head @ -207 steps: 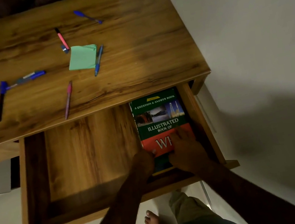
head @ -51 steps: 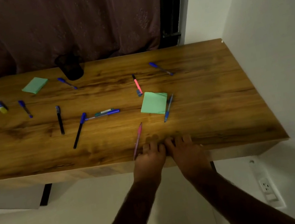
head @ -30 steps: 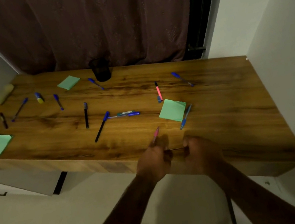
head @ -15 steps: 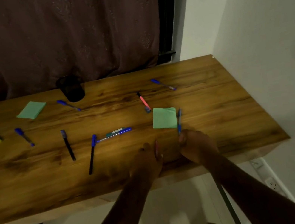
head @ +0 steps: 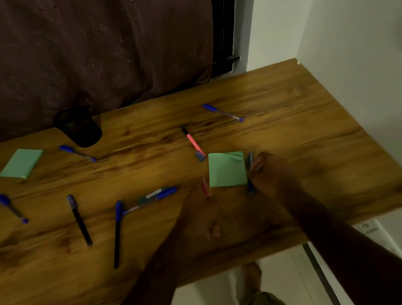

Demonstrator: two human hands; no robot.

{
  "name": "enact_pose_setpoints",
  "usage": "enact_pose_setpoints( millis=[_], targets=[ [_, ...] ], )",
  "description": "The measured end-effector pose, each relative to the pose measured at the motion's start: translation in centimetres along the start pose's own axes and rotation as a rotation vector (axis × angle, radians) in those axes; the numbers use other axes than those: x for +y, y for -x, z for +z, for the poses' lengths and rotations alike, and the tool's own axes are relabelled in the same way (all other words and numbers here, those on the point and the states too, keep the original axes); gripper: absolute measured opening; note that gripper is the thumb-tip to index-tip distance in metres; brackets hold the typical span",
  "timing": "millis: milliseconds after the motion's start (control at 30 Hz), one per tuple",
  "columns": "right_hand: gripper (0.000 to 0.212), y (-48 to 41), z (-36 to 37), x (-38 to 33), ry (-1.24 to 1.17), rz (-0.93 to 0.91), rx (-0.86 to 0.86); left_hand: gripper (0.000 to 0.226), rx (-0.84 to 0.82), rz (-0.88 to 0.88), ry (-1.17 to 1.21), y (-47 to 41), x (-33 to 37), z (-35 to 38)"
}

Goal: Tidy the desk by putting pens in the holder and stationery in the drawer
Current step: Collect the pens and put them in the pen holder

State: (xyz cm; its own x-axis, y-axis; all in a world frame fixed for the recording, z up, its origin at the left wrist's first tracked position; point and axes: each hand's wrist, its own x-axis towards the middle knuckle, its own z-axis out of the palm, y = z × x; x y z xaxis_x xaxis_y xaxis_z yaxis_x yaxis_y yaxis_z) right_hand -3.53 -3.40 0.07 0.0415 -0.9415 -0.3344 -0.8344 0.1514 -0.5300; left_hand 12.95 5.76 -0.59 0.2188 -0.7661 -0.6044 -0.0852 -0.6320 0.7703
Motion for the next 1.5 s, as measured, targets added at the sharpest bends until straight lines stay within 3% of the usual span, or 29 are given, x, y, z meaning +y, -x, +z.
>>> enact_pose_setpoints(
  millis=[133,333,567,767,900,1100,1200,1300,1400,1500],
  targets=[
    [0.019,-3.0,0.2,-0.2,-0.076,0.031,0.021,0.021,0.031,-0.019,-0.080,-2.2,2.1,-0.5],
    [0.029,-5.4,0.0,-0.2,-0.030,0.055,-0.035,0.018,0.008,-0.055,0.040,-4.6,3.3,-0.1],
    [0.026,-6.5,-0.2,0.1,-0.030,0.103,0.002,0.010,-0.128,-0.023,0.057,-6.6,5.2,0.0],
    [0.036,-6.4,-0.9,-1.3,-0.042,0.092,0.074,0.020,-0.186,-0.012,0.146,-7.7,5.7,-1.1],
    [0.041,-5.8,-0.9,-4.8,-0.375,0.057,-0.061,0.023,-0.249,-0.057,0.317,-8.7,6.6,-1.1],
    [0.037,-6.5,0.7,-9.6,-0.419,-0.077,-0.203,0.028,-0.334,-0.055,0.409,-9.4,7.5,-3.4],
    [0.024,-7.6,1.1,-11.0,-0.470,-0.095,-0.262,0.025,-0.293,-0.034,0.419,-9.9,7.7,-4.5],
    [0.015,-9.3,1.9,-11.8,-0.409,-0.114,-0.203,0.027,-0.122,-0.030,0.365,-10.7,7.3,-5.2],
    [0.013,-11.5,3.2,-12.4,-0.159,-0.207,-0.124,0.027,0.133,-0.016,0.364,-12.1,6.5,-6.1],
    [0.009,-12.7,4.3,-13.2,0.013,-0.238,-0.148,0.018,0.191,-0.026,0.450,-12.7,6.3,-7.1]
  ],
)
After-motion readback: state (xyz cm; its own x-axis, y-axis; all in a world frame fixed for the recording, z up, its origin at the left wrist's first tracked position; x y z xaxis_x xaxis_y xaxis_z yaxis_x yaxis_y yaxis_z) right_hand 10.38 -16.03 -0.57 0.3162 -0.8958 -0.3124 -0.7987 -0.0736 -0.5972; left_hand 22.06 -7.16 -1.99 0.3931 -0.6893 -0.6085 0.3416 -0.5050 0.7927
